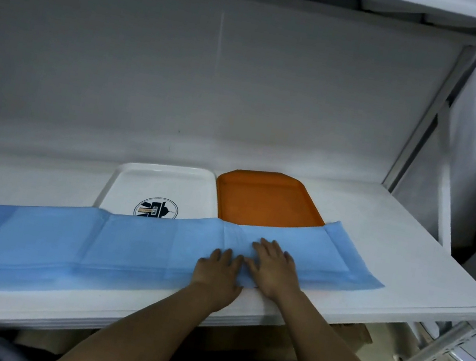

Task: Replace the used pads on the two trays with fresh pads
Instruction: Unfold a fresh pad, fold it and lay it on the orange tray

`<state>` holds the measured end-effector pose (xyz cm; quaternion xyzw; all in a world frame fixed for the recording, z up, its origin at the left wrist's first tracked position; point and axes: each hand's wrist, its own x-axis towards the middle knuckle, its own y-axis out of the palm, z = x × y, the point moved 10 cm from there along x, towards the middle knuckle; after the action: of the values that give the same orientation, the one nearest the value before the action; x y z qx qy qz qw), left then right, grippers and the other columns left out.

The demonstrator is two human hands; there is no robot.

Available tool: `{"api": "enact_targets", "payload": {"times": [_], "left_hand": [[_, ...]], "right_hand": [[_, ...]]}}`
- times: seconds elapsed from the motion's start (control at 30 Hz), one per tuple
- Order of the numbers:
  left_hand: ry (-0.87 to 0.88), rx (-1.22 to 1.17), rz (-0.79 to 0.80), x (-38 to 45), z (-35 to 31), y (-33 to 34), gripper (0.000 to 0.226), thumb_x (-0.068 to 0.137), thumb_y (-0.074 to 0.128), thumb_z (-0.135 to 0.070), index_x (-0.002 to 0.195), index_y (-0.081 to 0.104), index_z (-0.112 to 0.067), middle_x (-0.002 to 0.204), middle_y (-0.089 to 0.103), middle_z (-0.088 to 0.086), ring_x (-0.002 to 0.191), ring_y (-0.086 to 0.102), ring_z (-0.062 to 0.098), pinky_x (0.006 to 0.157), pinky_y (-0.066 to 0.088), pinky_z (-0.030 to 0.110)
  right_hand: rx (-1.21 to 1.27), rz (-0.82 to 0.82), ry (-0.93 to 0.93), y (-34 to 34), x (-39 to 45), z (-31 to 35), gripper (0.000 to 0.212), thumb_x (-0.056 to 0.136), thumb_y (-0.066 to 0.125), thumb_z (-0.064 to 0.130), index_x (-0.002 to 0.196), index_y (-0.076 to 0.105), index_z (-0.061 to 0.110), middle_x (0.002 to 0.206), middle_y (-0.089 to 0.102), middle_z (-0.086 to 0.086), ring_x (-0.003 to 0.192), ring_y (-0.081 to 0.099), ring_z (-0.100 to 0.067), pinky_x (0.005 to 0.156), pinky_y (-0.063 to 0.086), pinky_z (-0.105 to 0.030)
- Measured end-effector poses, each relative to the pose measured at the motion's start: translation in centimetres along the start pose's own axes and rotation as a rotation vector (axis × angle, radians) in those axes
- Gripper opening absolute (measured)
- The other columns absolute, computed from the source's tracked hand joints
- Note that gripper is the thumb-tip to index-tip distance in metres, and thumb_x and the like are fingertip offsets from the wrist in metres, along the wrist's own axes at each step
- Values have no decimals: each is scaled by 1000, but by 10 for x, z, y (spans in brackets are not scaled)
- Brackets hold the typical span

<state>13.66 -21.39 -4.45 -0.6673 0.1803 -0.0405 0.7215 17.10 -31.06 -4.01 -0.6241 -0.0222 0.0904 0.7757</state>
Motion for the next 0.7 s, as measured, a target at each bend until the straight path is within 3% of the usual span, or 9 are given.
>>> {"api": "enact_targets", "payload": {"times": [0.4, 0.53, 0.6, 0.7], "left_hand": [[-163, -4, 9, -71, 141, 14, 61, 98, 34, -46, 151, 15, -23, 155, 20, 5, 140, 26, 25, 104, 34, 39], [-214, -21, 12, -94, 182, 22, 48, 99, 34, -39, 144, 29, -22, 148, 34, 5, 132, 37, 26, 98, 37, 38], [-235, -38, 14, -104, 201, 25, 43, 99, 34, -36, 140, 35, -22, 143, 39, 4, 127, 41, 26, 94, 38, 37], [-268, -18, 39, -111, 223, 30, 42, 98, 35, -38, 138, 37, -22, 141, 41, 4, 128, 41, 26, 96, 38, 37]], "right_hand": [[-8, 164, -266, 23, -20, 134, 64, 95, 39, 54, 148, 26, 21, 156, 21, 1, 144, 16, -15, 115, 17, -36], [-122, 222, -253, 36, -22, 160, 81, 85, 50, 62, 149, 19, 24, 158, 12, -1, 144, 13, -22, 114, 17, -43], [-194, 246, -206, 40, -20, 163, 79, 86, 52, 56, 148, 19, 22, 158, 11, -5, 142, 17, -28, 111, 22, -45], [-247, 234, -122, 36, -16, 150, 66, 89, 47, 54, 142, 29, 19, 151, 25, -8, 134, 29, -29, 104, 29, -43]]}}
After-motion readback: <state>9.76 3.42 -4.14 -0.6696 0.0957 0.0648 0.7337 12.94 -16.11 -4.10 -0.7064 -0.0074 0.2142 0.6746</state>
